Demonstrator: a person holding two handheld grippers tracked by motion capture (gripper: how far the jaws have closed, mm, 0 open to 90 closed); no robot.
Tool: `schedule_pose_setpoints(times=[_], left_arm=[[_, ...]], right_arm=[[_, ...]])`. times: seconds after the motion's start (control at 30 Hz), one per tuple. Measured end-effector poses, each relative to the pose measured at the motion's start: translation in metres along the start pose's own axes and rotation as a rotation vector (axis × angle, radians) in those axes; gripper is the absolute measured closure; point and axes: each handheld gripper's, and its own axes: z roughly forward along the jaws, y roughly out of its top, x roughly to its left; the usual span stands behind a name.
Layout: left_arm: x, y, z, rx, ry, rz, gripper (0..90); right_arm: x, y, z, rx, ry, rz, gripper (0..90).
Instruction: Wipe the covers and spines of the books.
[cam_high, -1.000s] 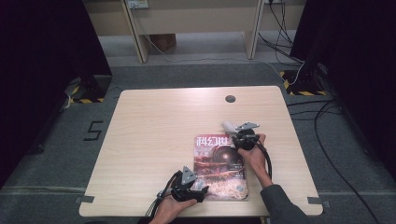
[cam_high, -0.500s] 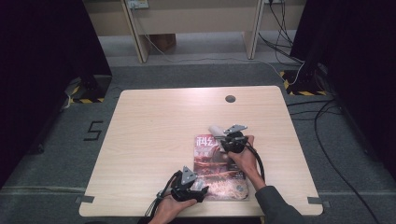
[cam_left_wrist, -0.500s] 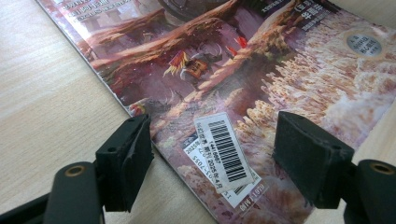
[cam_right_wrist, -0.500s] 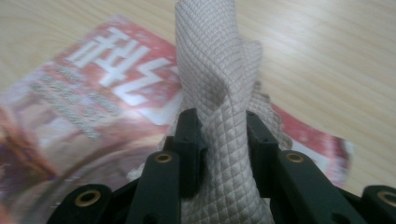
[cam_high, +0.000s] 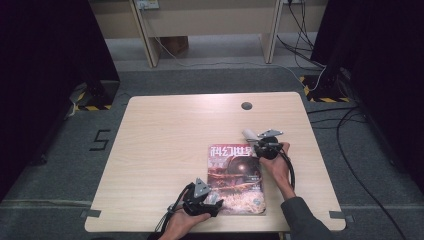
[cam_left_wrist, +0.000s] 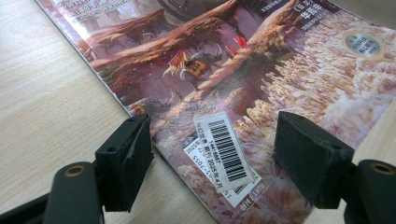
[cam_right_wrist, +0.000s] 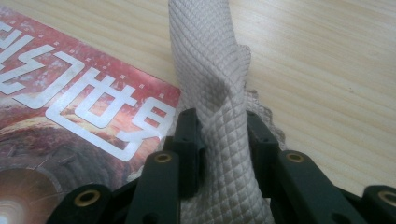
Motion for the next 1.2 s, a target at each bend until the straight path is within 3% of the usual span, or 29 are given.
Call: schedule_pose_setpoints(times=[0.17,0.4,0.7,1.2], left_arm=[[0.0,0.0,0.0,0.0,0.0,0.0,26.8],[0.0,0.0,0.0,-0.001,0.0,-0.001,26.8],[0.0,0.0,0.0,-0.002,0.0,-0.001,26.8],[0.0,-0.001,0.0,-0.003,0.0,-0.001,26.8]], right_arm=[[0.005,0.0,0.0,0.0,0.01,-0.022,72.1],[0.029,0.004,0.002,-0.001,0.094,-0.063,72.0],[0.042,0.011,0.008,-0.007,0.116,-0.069,71.7],[0.084,0.028,0.021,-0.001,0.198,-0.138,71.6]])
